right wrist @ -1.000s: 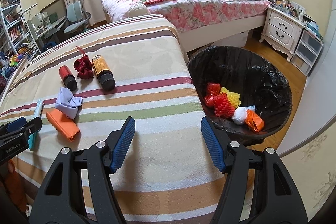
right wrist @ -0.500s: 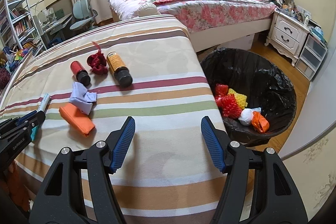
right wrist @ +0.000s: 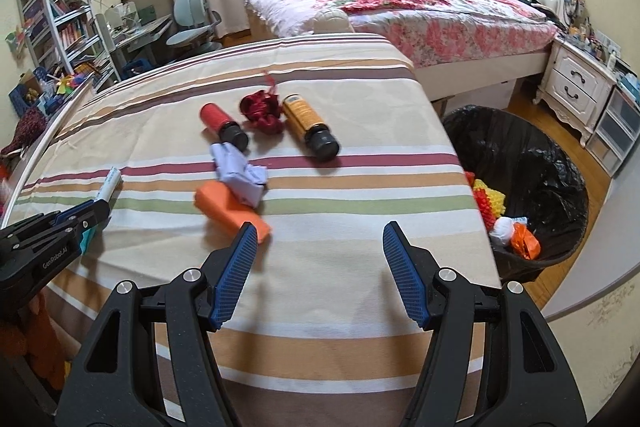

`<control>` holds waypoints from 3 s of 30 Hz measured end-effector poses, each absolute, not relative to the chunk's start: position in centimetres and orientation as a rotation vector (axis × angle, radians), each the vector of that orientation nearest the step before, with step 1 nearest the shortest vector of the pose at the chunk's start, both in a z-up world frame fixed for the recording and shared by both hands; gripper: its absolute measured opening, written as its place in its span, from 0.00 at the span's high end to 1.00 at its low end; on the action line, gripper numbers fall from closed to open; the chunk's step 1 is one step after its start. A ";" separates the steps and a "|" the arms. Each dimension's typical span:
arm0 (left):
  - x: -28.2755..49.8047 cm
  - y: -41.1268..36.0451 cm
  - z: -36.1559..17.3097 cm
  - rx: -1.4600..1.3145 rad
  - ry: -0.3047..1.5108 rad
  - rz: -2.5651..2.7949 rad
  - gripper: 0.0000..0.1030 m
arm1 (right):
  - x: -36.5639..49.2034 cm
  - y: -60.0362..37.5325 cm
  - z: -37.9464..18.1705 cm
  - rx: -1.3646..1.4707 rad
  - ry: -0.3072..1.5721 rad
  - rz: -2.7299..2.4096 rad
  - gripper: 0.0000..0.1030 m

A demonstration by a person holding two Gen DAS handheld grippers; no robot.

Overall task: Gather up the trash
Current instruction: 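Grasp the orange cloth with the right tool while the left holds the tube, then carry the teal tube and orange cloth in both tools over the bin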

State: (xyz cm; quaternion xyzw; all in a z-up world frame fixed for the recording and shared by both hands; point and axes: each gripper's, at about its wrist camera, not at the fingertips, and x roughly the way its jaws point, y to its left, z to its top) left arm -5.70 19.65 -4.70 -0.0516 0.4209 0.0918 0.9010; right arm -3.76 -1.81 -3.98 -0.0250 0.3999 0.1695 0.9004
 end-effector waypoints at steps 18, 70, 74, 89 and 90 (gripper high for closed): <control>-6.6 21.6 -5.3 -0.145 0.871 0.227 0.81 | -4.2 2.5 -5.0 -0.153 0.847 0.434 0.81; -7.6 22.0 -3.2 -0.182 0.810 0.211 0.81 | -5.7 2.9 -1.4 -0.098 0.775 0.503 0.82; -7.1 20.8 -2.6 -0.171 0.795 0.189 0.81 | -4.8 0.7 -1.2 -0.071 0.762 0.445 0.82; -3.2 11.4 -0.6 -0.089 0.752 0.004 0.81 | -1.7 -9.1 -0.6 -0.005 0.703 0.206 0.82; -2.9 10.7 -0.4 -0.083 0.749 -0.009 0.81 | -1.4 -9.7 -0.7 0.002 0.701 0.194 0.82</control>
